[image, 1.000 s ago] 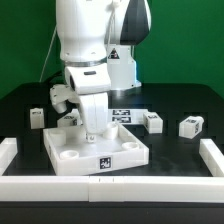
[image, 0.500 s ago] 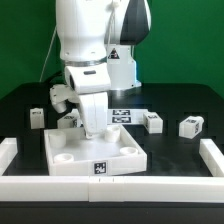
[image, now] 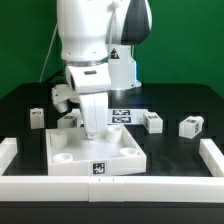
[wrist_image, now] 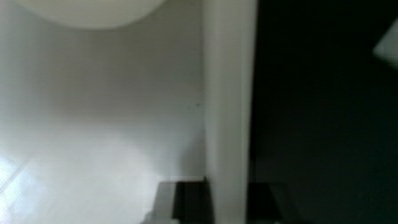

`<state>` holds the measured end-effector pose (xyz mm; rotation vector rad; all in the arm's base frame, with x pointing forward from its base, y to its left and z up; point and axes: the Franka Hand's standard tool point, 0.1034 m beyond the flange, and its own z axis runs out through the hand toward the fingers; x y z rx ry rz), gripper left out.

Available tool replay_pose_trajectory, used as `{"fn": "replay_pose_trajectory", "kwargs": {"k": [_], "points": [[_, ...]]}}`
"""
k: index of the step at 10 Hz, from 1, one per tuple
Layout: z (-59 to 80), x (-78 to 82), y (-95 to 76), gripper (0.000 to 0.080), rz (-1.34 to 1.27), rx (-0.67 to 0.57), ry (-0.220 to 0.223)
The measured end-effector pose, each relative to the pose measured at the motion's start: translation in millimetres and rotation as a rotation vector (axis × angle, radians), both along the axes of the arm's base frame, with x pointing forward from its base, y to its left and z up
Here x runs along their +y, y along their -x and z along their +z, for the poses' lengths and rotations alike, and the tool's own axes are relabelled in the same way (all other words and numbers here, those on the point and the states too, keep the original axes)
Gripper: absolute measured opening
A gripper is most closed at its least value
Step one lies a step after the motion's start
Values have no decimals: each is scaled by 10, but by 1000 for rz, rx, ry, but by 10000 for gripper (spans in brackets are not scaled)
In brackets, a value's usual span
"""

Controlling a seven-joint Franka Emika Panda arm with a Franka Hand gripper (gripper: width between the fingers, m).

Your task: Assemble one leg

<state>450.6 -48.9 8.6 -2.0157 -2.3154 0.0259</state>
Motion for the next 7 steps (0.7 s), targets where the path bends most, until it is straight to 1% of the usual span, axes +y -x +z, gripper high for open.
{"fn": "replay_pose_trajectory", "kwargs": {"k": [1,4,5,6,7], "points": [[2,110,-20,61,-39,-5,-2],[9,515,-100,61,-103,-10,-9],[19,623,-134,61,-111,-14,-10],[42,797,-210,61,-137,-20,-11],[65,932,-284,61,-141,-26,-12]]}}
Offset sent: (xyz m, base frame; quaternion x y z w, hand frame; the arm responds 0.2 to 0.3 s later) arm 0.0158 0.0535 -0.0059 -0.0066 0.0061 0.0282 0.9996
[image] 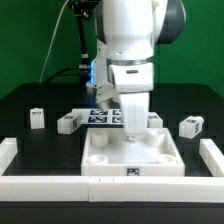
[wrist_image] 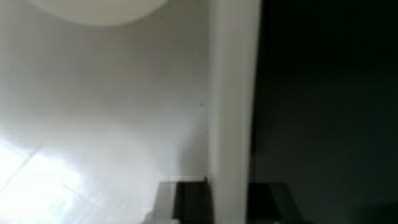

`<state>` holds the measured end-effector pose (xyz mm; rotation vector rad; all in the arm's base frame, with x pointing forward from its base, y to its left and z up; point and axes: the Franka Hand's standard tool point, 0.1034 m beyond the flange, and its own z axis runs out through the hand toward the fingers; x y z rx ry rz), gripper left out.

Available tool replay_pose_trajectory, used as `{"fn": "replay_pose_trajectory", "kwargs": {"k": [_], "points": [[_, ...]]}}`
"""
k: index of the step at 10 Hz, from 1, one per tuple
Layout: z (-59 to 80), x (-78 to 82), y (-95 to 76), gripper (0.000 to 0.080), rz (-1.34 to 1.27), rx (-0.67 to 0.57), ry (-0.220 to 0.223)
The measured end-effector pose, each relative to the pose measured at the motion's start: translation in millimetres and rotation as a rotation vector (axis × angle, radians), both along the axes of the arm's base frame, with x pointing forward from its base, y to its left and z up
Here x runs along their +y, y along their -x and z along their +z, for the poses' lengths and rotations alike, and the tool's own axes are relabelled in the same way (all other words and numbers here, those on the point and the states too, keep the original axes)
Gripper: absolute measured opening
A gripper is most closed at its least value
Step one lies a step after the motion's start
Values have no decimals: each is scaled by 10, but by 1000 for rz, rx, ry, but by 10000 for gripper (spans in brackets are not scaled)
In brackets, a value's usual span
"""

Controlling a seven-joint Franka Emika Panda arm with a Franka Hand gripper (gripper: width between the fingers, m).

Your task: Assemble one leg

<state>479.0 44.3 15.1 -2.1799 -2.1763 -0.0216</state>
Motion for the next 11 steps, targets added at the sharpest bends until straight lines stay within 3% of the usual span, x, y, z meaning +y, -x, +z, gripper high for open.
{"fn": "replay_pose_trajectory", "kwargs": {"k": [2,5,9,10,11], "points": [[-25,163,-143,61,10,11,-3],[-36,275,-231,61,15,2,-11],[-39,288,-236,61,1,15,-10],[-41,286,-235,146,0,15,-10],[-42,285,-234,339,0,15,-10]]}}
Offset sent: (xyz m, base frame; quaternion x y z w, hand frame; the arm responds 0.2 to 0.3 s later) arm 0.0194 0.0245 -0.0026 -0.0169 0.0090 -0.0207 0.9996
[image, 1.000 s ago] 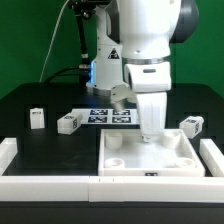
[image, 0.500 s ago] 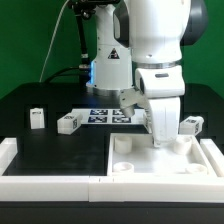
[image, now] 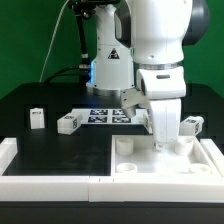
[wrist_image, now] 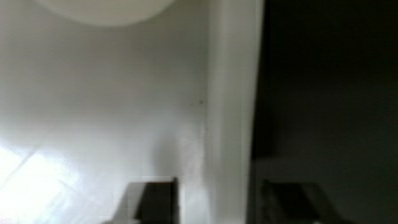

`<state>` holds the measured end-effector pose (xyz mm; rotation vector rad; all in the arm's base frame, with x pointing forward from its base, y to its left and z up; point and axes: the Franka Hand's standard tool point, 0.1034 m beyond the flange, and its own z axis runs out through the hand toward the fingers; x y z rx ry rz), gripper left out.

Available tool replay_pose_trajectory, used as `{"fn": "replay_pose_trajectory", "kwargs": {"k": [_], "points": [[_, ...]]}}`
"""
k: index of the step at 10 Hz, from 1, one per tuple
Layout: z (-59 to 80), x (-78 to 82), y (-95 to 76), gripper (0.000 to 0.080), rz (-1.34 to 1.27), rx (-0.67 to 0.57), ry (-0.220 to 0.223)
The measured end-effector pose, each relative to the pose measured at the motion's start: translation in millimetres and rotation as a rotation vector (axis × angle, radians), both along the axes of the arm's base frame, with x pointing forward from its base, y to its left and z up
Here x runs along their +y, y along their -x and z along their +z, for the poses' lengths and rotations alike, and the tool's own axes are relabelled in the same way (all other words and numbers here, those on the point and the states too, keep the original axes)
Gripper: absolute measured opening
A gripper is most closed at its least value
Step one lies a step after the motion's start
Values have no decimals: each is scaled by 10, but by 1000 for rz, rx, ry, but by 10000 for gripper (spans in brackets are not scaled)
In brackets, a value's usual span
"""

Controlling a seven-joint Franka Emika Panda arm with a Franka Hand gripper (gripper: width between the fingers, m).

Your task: Assemble one leg

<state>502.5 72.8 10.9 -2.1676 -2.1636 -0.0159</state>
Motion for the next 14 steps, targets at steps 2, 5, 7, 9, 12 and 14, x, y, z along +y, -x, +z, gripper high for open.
{"fn": "replay_pose_trajectory", "kwargs": {"k": [2,5,7,9,12,14], "points": [[-1,-2,0,517,0,0,0],[-2,-4,0,641,-1,0,0],[-2,-5,0,647,-1,0,0],[0,-6,0,649,-1,0,0],[373,3,212,649,-89,-24,26],[458,17,213,649,-124,-34,29]]}}
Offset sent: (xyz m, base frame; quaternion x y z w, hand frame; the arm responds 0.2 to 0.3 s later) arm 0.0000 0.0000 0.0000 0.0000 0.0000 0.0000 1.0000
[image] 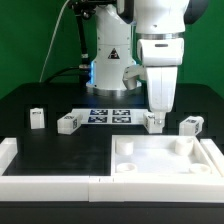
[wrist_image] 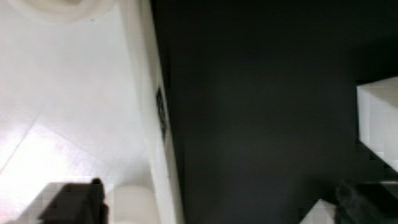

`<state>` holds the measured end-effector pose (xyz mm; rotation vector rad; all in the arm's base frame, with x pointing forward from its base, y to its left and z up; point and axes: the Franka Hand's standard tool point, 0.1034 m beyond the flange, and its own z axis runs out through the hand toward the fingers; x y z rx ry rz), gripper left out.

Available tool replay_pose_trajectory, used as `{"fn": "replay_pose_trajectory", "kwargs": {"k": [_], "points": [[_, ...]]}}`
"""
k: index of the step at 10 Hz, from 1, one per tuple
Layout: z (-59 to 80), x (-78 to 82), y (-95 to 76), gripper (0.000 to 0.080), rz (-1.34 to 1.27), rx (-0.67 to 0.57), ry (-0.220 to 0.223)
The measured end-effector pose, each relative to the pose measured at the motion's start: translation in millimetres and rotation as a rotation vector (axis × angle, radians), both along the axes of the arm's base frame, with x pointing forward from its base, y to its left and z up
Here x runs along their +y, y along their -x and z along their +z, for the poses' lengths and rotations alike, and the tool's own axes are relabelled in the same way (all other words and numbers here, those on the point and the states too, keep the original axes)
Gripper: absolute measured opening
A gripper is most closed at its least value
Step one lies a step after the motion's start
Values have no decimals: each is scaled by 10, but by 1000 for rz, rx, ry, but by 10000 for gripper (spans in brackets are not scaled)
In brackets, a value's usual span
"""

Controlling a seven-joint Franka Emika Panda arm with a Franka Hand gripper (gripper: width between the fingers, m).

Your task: Assemble one leg

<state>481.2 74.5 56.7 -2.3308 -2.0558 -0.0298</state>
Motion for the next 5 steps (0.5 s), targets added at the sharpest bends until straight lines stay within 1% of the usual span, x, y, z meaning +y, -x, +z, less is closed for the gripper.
{"fn": "replay_pose_trajectory", "kwargs": {"k": [2,3,5], "points": [[-15,-5,7,649,-46,5,0],[-15,-4,7,649,-121,8,1],[-15,7,9,649,-407,22,-4]]}}
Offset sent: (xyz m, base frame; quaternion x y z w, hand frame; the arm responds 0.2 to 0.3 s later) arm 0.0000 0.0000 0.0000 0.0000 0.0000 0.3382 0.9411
